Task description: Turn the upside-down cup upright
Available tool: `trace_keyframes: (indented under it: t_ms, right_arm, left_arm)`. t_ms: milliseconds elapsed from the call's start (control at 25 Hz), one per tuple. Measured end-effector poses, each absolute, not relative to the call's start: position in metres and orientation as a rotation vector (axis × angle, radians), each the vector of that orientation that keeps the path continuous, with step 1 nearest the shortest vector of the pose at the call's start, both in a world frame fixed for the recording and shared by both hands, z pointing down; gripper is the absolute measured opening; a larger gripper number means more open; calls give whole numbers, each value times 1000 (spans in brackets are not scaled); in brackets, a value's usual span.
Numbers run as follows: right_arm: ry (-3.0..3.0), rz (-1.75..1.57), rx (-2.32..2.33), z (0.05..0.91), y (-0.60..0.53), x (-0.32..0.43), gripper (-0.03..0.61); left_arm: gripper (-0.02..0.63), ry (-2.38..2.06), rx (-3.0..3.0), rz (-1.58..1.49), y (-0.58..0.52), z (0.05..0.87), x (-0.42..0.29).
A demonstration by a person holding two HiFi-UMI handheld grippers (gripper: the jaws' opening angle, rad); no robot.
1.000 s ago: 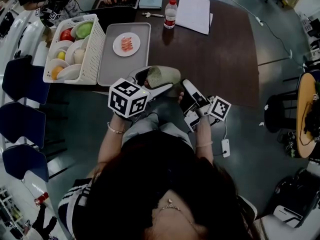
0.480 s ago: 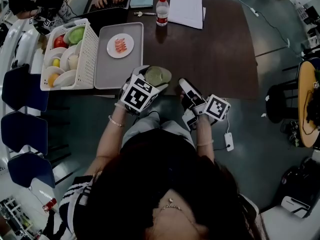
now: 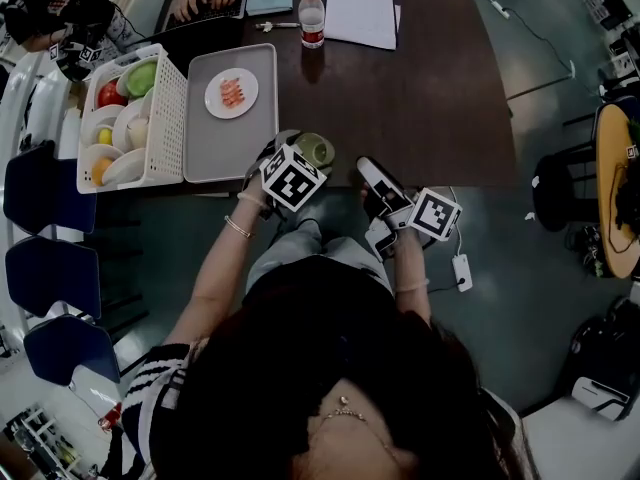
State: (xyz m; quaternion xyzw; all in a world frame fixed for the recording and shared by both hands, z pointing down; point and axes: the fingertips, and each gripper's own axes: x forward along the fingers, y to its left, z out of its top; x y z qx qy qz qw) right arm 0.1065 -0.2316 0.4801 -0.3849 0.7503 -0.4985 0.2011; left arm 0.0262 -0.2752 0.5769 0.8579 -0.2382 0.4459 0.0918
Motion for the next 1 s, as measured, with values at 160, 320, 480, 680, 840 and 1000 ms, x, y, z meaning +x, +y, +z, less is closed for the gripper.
trace_keyframes:
  t_ms: [160,320,480,680,840,1000]
  right_arm:
    - [2094,-1397,-1070,480,-229,106,227]
    - [2073,-1418,-1074,483,-227,107,226]
    - [2074,-1415,-1091,485,-226,110,224]
    - [2067,-1408,-1104,484,-225,115,222]
    - [2052,-1414,-1107,485,-225,116,222]
    - [2056,-1412,-1108,486,-225,118,218]
  left_arm:
    - [400,-657,2552,1427,-278,592,32]
    - [400,-602,2555,1500,-281,605,37]
    - [401,-562,2553,1543,-281,616,39]
    - [402,-531,2535,1572,-281,625,41]
    - [402,-514,2536,1579,-282,629,42]
    - [402,-517,2549,1555,-283,629,45]
